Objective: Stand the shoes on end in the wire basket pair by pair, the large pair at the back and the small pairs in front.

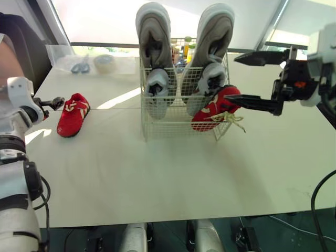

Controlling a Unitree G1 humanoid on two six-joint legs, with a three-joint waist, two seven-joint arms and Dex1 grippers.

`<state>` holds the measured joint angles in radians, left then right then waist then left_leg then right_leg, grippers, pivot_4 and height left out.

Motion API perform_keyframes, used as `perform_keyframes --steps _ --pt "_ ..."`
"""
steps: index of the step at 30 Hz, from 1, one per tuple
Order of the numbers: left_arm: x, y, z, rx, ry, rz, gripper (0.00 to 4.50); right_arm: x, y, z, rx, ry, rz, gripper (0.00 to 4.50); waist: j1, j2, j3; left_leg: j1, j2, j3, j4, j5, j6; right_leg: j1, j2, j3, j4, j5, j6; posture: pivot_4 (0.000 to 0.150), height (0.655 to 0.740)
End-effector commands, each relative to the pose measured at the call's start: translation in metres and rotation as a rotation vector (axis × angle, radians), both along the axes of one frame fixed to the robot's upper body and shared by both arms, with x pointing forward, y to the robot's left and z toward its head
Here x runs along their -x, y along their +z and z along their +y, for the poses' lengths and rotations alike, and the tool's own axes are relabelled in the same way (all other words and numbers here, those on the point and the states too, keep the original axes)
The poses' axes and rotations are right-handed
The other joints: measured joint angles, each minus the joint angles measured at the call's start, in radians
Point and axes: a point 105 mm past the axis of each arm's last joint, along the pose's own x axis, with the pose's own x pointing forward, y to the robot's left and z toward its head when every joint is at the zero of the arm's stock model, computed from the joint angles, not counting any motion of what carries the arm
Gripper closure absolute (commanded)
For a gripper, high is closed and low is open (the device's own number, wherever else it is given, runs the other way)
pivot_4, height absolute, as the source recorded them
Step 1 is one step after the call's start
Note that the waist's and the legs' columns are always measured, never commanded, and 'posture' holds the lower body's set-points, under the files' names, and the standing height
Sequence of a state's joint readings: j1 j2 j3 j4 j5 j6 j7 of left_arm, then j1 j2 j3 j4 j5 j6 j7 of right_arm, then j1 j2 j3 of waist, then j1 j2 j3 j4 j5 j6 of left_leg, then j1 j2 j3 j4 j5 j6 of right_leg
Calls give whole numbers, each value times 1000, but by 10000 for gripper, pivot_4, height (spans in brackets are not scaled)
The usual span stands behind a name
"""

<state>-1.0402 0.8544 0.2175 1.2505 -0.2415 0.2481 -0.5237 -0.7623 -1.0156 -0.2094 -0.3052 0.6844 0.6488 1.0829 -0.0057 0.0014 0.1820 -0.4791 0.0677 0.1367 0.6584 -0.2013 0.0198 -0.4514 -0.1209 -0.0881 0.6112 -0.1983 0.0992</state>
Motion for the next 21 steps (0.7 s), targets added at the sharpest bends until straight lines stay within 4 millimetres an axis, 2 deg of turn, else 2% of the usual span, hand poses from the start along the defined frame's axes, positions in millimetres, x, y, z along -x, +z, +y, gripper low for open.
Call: perform_keyframes --steps 1,9,11,13,19,21 --pt "-5 7 -3 -24 6 -36 0 11 12 2 -25 9 -54 309 0 0 0 0 0 0 0 0 0 0 0 0 0 0 0 1500 7400" --pt "-11 -36 -21 7 26 69 0 14 15 8 -34 12 -49 309 1 0 0 0 0 0 1 1 2 0 0 0 1 0 0 1500 7400" --pt "-12 -43 -24 6 31 97 5451 14 15 8 -28 7 -50 0 3 0 0 0 0 0 1 1 2 1 0 0 2 0 0 1500 7400" --pt "-12 -49 -28 9 25 119 13238 14 15 9 -25 4 -50 0 7 0 0 0 0 0 2 1 2 1 0 0 2 0 0 1500 7400" --pt "-15 -49 -39 78 -32 129 43979 15 14 10 -20 -8 -51 0 19 0 0 0 0 0 3 1 2 1 0 0 2 0 0 1500 7400" --pt "-16 -43 -42 128 -55 106 44901 15 12 11 -20 -8 -49 0 21 0 -1 0 0 -1 3 1 2 2 0 0 2 0 0 1500 7400"
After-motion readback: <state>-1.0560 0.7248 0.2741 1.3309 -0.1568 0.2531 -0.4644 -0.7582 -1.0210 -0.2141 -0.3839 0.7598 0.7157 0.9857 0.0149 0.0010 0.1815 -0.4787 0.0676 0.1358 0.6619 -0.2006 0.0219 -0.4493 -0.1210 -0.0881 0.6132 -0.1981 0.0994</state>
